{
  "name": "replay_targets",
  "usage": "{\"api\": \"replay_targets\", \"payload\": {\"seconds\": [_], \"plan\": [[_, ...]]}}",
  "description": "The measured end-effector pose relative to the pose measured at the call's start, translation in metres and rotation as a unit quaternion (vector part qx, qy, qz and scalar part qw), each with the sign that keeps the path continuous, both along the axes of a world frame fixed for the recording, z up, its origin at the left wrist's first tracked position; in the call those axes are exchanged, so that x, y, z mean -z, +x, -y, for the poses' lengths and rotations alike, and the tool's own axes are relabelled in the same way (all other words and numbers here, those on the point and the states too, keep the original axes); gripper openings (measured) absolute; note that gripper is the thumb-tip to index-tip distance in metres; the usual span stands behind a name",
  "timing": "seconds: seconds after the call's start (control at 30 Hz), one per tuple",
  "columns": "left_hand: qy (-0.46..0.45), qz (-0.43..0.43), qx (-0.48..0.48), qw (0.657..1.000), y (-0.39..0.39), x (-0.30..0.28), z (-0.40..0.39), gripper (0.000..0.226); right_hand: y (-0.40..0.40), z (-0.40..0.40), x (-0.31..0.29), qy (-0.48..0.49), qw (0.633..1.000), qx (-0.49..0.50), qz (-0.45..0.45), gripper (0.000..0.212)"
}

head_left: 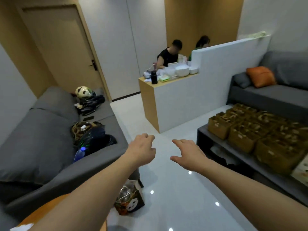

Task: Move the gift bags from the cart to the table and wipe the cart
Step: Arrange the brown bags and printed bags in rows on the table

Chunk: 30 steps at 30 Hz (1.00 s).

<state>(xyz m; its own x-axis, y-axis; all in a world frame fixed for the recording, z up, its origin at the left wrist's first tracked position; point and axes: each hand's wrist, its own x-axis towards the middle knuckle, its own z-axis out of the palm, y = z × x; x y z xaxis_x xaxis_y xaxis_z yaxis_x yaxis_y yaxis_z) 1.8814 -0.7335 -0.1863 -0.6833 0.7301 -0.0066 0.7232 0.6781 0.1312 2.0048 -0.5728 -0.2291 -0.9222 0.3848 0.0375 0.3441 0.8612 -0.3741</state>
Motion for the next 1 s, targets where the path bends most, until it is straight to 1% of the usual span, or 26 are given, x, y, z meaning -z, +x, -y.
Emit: {"api": "replay_targets", "payload": {"seconds": [0.2, 0.3, 0.4, 0.57, 0.73, 0.87, 1.0], "plan": [[-0.036, -0.012, 0.122, 0.992, 0.053, 0.011, -0.175, 0.043, 0.076, -0.142, 0.013, -0.023, 0.993, 0.113, 0.0, 0.072], [-0.043, -0.006, 0.18, 0.983, 0.085, 0.018, -0.249, 0.046, 0.116, -0.206, 0.025, -0.034, 0.987, 0.157, 0.028, 0.073], [-0.057, -0.008, 0.234, 0.97, 0.107, 0.03, -0.306, 0.049, 0.146, -0.252, 0.033, -0.061, 0.977, 0.198, 0.044, 0.076], [-0.071, -0.002, 0.295, 0.953, 0.114, 0.052, -0.381, 0.044, 0.16, -0.298, 0.05, -0.09, 0.964, 0.243, 0.061, 0.07], [-0.09, 0.011, 0.335, 0.938, 0.08, 0.077, -0.433, 0.036, 0.132, -0.331, 0.068, -0.11, 0.953, 0.274, 0.073, 0.063], [-0.11, 0.039, 0.346, 0.931, 0.026, 0.108, -0.473, 0.04, 0.092, -0.358, 0.088, -0.126, 0.94, 0.306, 0.084, 0.069], [-0.125, 0.092, 0.344, 0.926, -0.044, 0.141, -0.512, 0.041, 0.044, -0.383, 0.112, -0.148, 0.922, 0.332, 0.129, 0.07]]}}
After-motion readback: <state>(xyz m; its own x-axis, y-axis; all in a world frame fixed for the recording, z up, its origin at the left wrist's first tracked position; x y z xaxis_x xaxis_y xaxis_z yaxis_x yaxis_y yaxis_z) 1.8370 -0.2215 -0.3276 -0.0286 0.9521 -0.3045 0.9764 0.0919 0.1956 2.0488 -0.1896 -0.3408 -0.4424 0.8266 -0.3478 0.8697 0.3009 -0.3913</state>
